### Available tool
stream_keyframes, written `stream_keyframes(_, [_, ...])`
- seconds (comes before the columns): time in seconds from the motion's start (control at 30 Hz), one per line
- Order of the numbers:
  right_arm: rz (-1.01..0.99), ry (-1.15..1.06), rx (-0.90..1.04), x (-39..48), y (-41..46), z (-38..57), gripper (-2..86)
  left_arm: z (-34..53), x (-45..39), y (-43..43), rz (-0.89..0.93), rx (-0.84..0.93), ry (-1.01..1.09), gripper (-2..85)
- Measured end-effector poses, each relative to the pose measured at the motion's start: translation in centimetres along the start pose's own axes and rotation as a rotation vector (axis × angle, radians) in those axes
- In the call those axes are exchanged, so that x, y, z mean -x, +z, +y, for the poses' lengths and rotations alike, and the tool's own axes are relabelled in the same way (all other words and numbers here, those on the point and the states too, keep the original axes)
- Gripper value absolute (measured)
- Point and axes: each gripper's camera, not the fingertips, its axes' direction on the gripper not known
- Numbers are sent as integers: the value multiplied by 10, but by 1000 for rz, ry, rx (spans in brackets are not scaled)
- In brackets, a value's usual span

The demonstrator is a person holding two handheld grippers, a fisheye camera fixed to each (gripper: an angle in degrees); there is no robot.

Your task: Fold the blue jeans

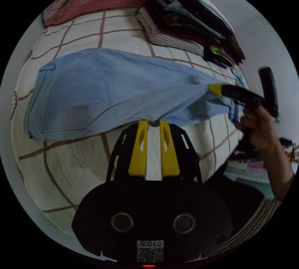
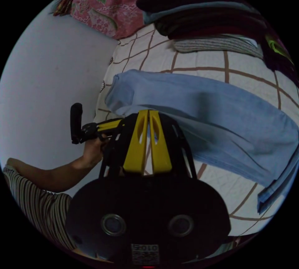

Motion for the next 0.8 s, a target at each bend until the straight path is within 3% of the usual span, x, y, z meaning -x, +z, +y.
stream_keyframes(0.13, [26,-46,28,18,-7,7,31,15,5,-14,54,-1,-4,41])
stream_keyframes(0.27, [12,-76,62,31,-11,19,31,34,42,-19,286,-34,-166,22])
stream_keyframes(0.43, [63,-140,184,45,0,43,32,56,52,-16,343,-16,-208,11])
stream_keyframes(0.63, [117,-184,300,59,17,73,33,74,46,3,274,48,-178,7])
stream_keyframes(0.8, [85,-203,284,71,-5,84,35,77,23,22,167,47,-100,13])
